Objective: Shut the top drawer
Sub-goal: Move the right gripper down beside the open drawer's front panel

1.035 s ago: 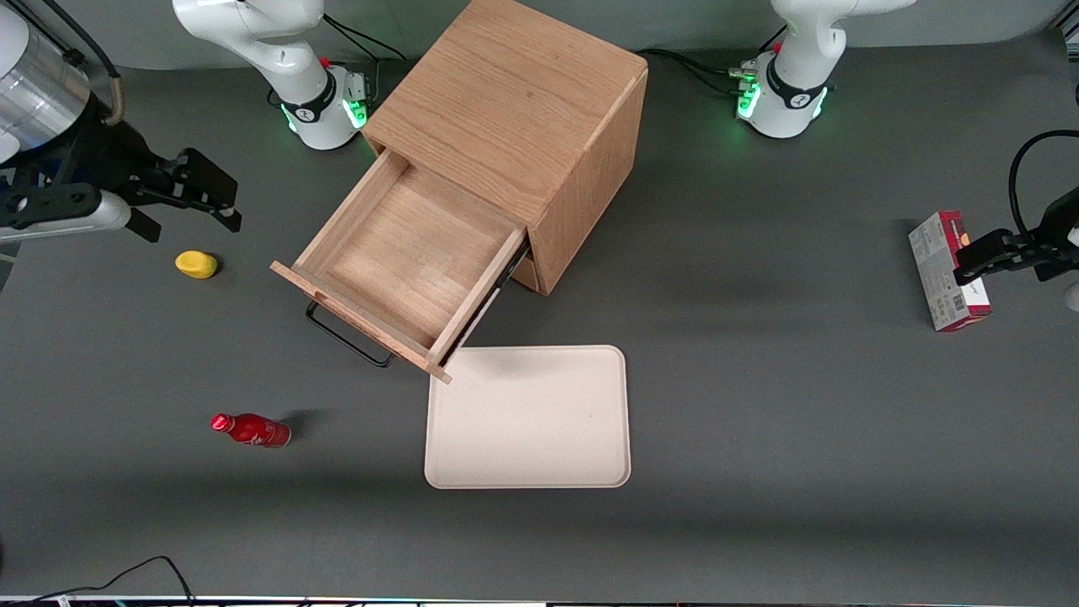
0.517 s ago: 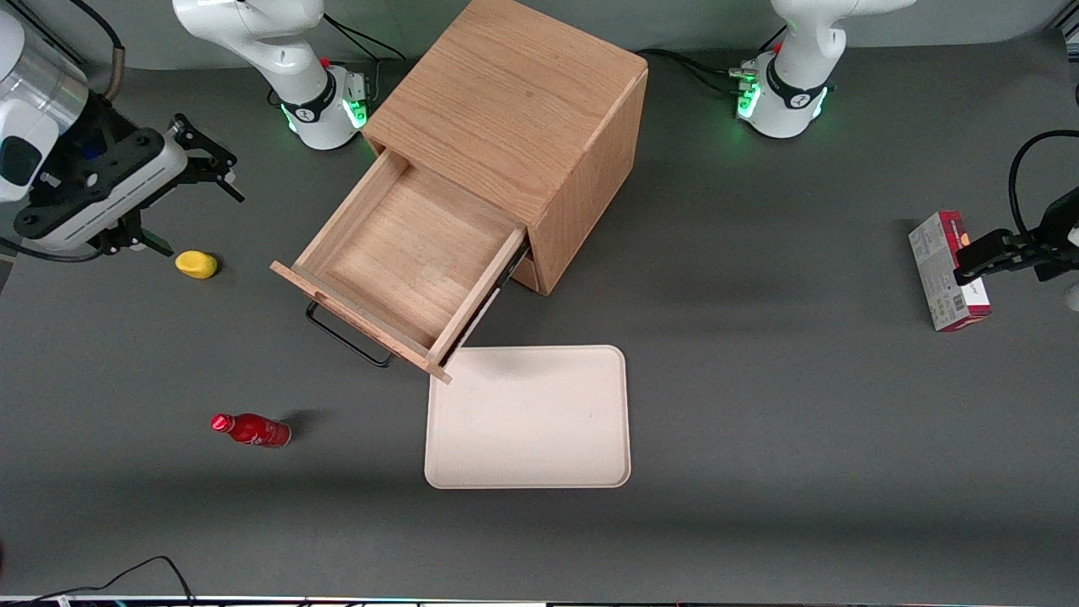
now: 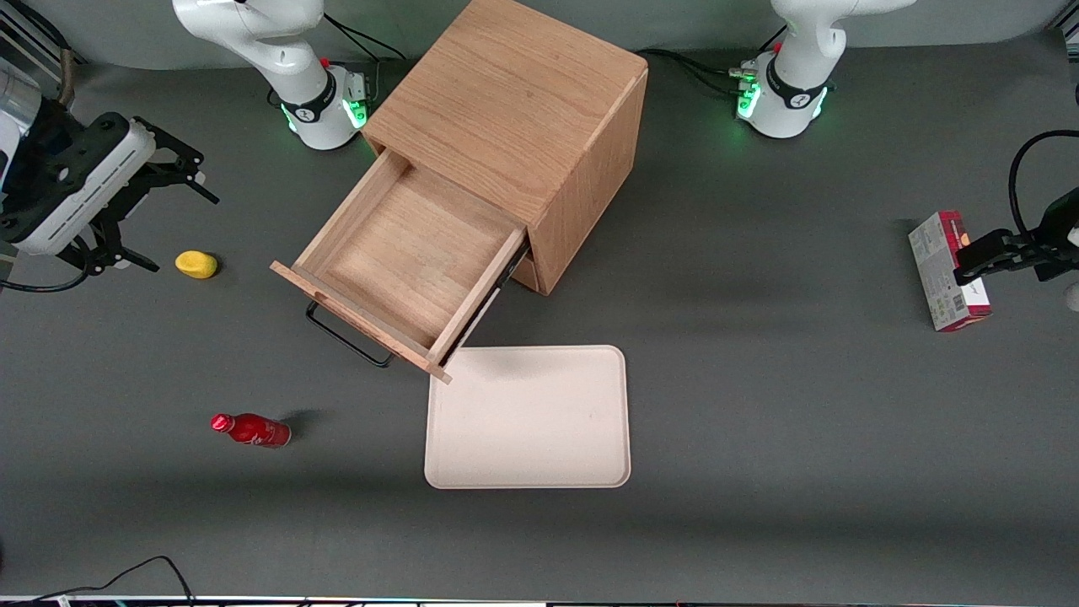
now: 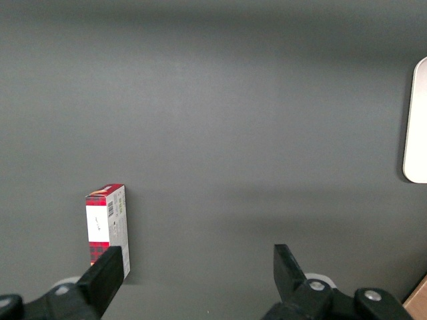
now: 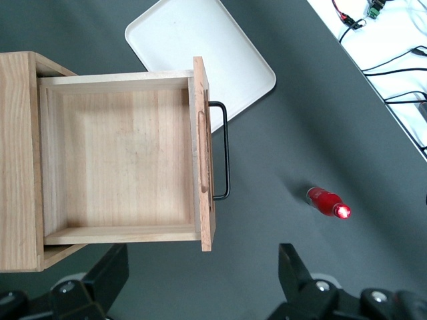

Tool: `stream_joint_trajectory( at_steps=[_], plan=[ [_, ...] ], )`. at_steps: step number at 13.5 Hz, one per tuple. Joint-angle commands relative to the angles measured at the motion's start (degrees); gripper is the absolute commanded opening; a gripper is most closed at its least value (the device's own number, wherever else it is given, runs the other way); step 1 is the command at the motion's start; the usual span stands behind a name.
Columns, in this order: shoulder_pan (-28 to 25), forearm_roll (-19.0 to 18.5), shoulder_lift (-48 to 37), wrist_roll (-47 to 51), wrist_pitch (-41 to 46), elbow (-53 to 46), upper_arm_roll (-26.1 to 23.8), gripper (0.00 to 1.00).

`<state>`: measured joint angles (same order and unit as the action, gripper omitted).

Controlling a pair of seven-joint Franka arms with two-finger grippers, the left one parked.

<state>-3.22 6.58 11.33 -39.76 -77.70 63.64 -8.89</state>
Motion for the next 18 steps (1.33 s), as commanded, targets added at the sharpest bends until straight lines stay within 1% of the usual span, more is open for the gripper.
stream_joint_trajectory(
  at_steps=[1, 6, 11, 13, 15, 18],
  plan=[
    [-0.12, 1.16, 1.33, -1.63, 1.23, -1.94, 0.36, 1.00],
    [-0.03, 1.07, 2.28, -2.16, 1.76, -2.03, 0.36, 1.00],
    [-0.03, 1.42, 11.85, -1.81, 1.41, -1.42, 1.07, 1.00],
    [-0.82, 1.33, 15.72, -0.67, 0.97, -1.33, 0.89, 1.00],
    [-0.73, 1.51, 19.94, -0.14, -0.95, -0.72, 0.63, 1.00],
    [-0.82, 1.77, 20.84, 0.04, -4.38, 3.49, 0.28, 1.00]
  ],
)
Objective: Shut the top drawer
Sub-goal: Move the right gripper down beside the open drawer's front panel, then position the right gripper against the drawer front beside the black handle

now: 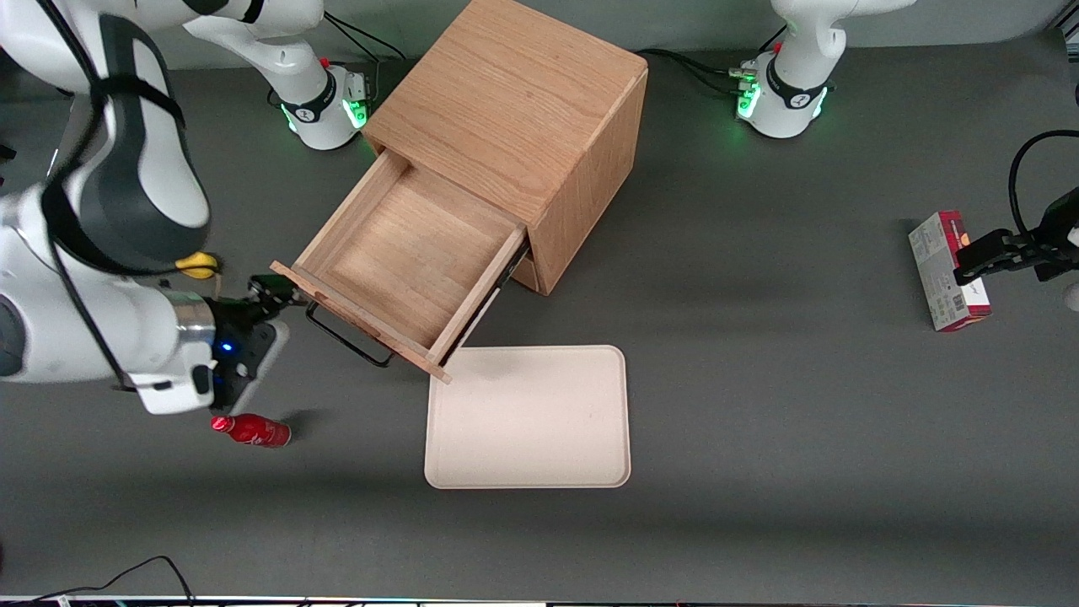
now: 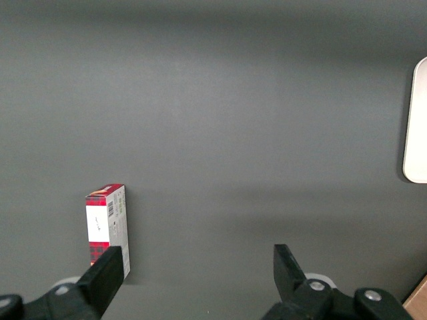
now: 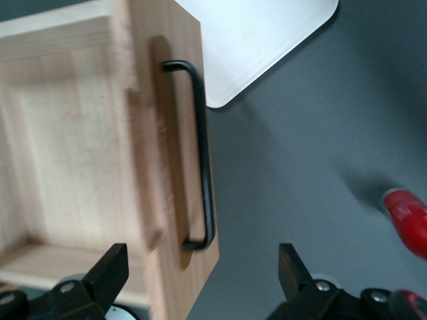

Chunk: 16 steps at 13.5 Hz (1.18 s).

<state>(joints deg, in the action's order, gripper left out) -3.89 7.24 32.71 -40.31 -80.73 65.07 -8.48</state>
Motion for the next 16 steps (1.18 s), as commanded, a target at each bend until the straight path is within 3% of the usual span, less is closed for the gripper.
stream_joint_trajectory(
  at_steps=[1, 16],
  plan=[
    [-0.16, 1.11, -0.54, 0.59, -2.49, 3.21, -0.13, 1.00],
    [0.28, 5.59, 4.37, 5.33, -8.56, 5.77, 0.04, 1.00]
  ],
)
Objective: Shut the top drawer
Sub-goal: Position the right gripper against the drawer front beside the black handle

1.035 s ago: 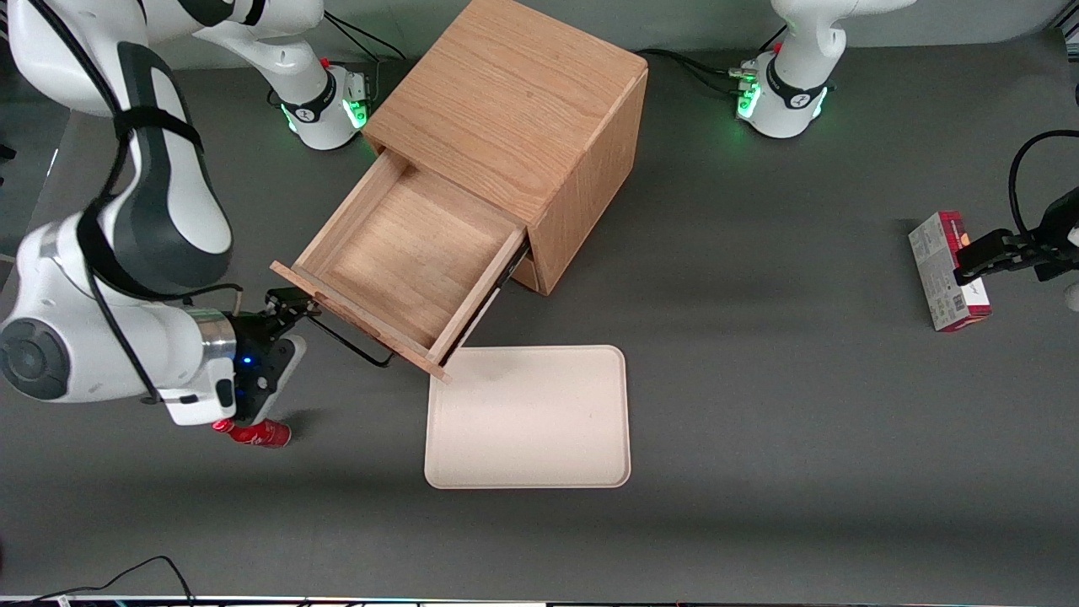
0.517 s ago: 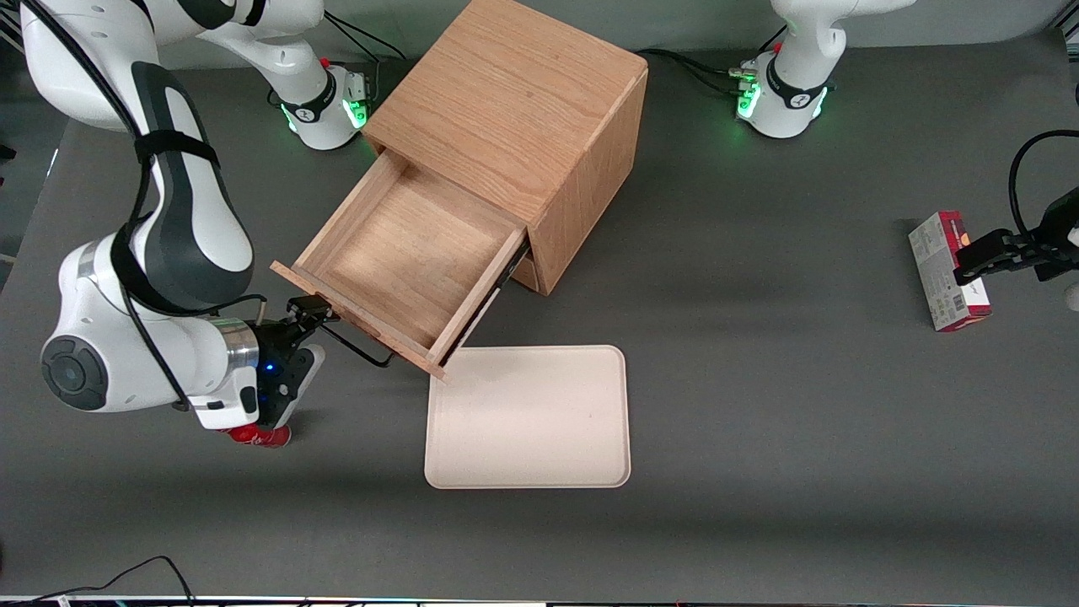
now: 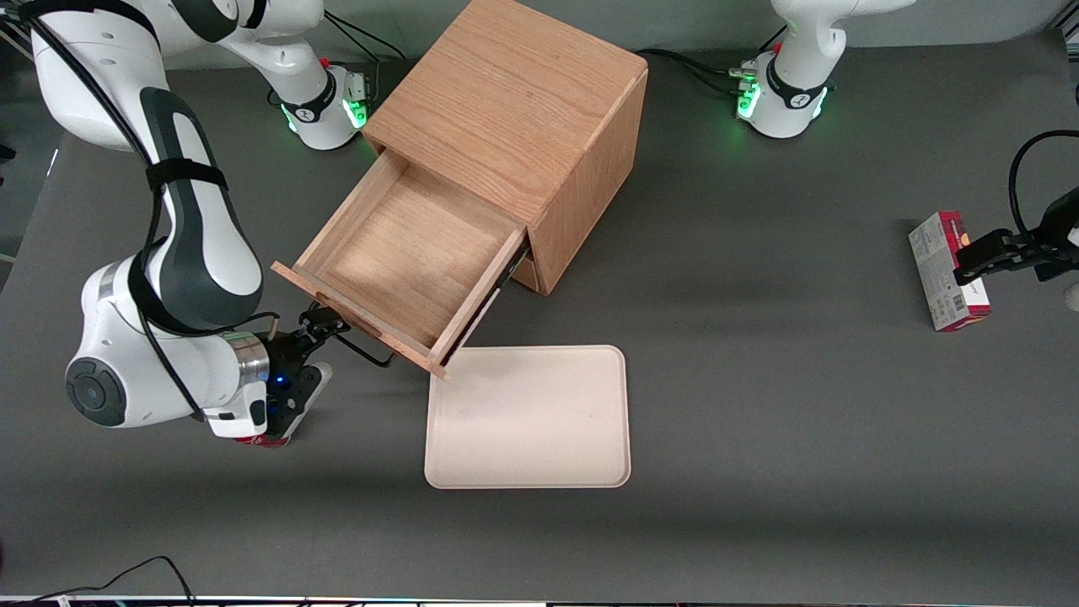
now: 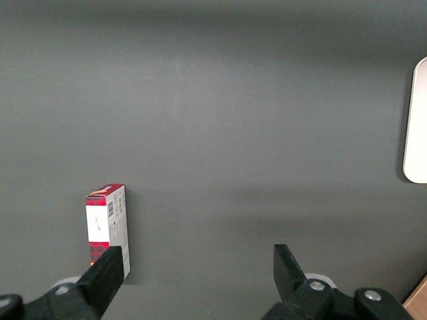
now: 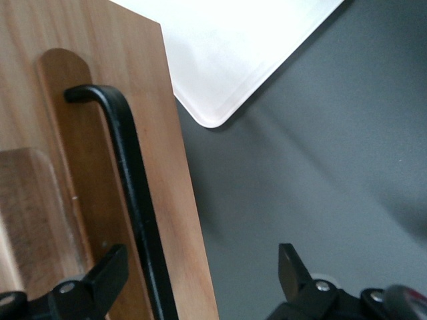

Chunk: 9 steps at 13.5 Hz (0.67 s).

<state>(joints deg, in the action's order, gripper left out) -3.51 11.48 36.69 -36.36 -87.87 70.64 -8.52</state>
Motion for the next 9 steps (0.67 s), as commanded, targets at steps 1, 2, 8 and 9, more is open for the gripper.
stream_joint_trajectory(
  at_steps=[1, 2, 8, 9],
  plan=[
    [-0.18, 1.35, 0.58, 1.46, -1.60, 0.20, 0.08, 1.00],
    [-0.27, 1.44, 0.66, 2.07, -1.60, 0.29, 0.08, 1.00],
    [-0.27, 3.81, -1.88, 5.24, -1.95, 5.55, 0.00, 1.00],
    [-0.36, 4.60, -2.84, 5.24, -2.21, 7.04, 0.00, 1.00]
  ],
)
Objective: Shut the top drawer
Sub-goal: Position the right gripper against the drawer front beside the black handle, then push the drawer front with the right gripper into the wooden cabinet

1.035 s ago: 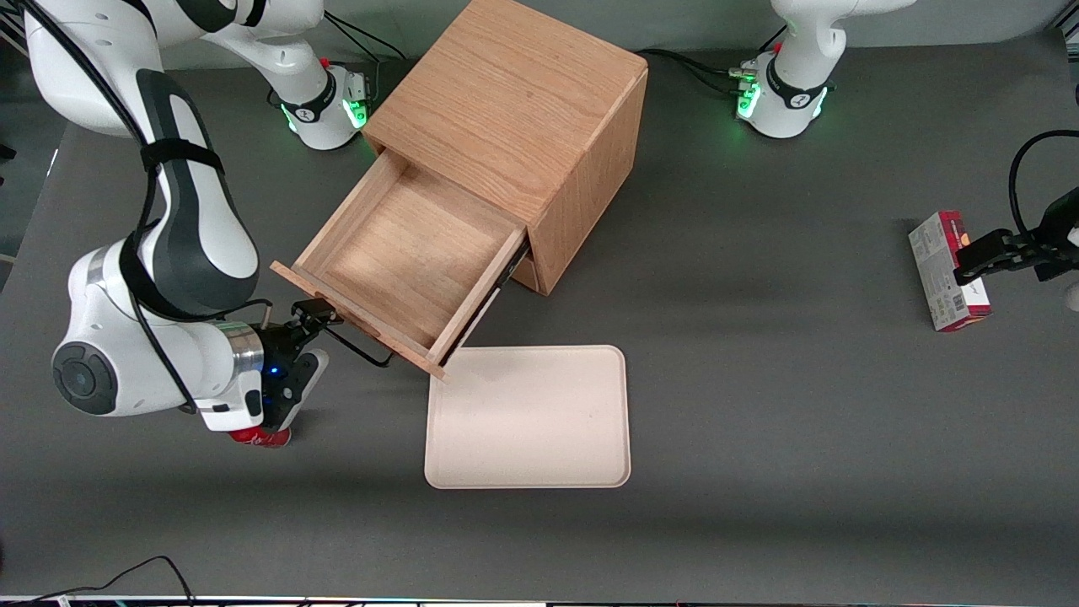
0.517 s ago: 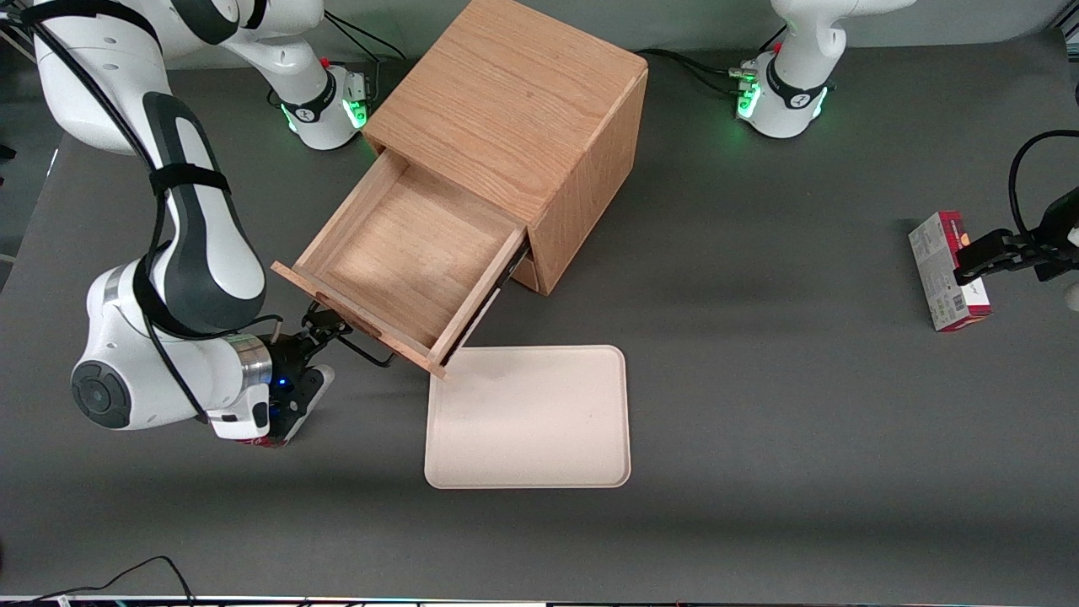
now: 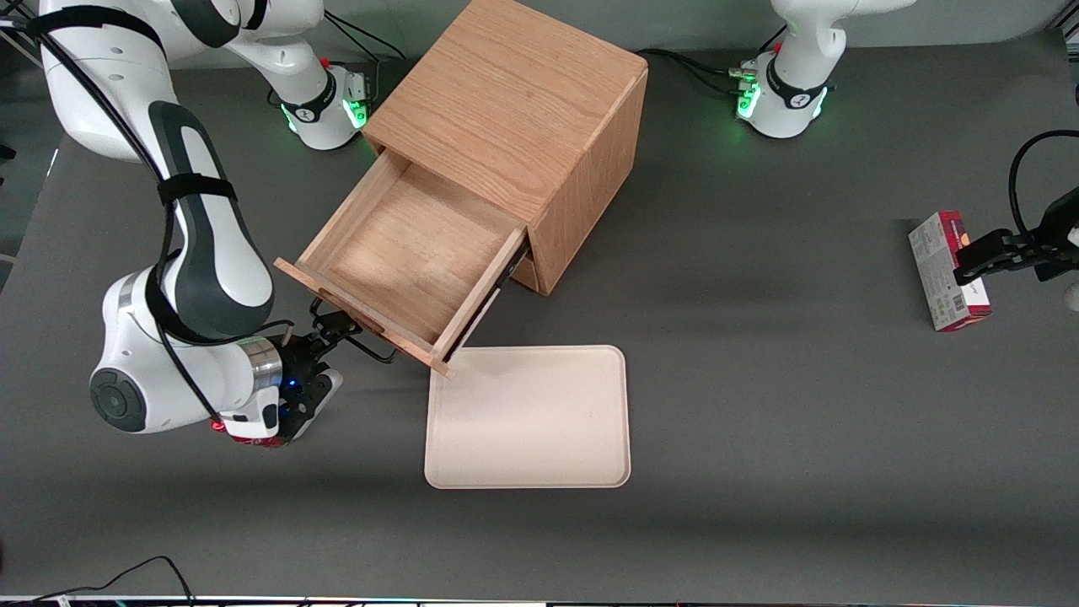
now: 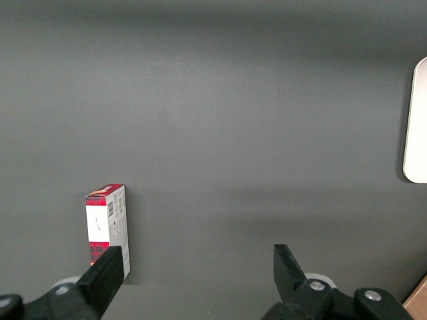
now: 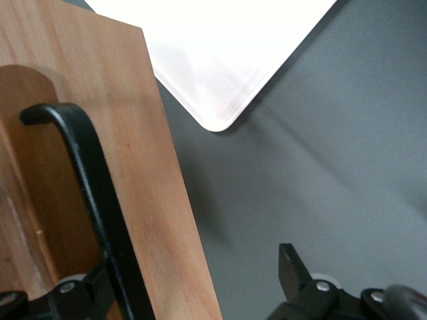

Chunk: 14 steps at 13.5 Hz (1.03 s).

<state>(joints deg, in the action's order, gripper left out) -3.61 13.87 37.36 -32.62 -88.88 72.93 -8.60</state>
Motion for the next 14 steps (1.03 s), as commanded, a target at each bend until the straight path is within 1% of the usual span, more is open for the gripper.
stream_joint_trajectory(
  at_steps=[1, 4, 8, 9, 12, 14],
  plan=[
    [-0.34, 2.48, -4.57, 2.11, -1.29, 6.16, -0.01, 1.00],
    [-0.52, 2.74, -7.03, 3.61, -1.38, 9.50, -0.10, 1.00],
    [-0.52, 3.88, -11.07, 6.85, -2.26, 14.43, -1.76, 1.00],
    [-0.26, 3.97, -11.78, 7.39, -2.43, 15.74, -2.98, 1.00],
    [-0.25, 5.11, -15.03, 8.09, -4.54, 21.01, -3.35, 1.00],
    [-0.26, 5.20, -16.44, 9.14, -5.50, 23.74, -4.22, 1.00]
  ],
)
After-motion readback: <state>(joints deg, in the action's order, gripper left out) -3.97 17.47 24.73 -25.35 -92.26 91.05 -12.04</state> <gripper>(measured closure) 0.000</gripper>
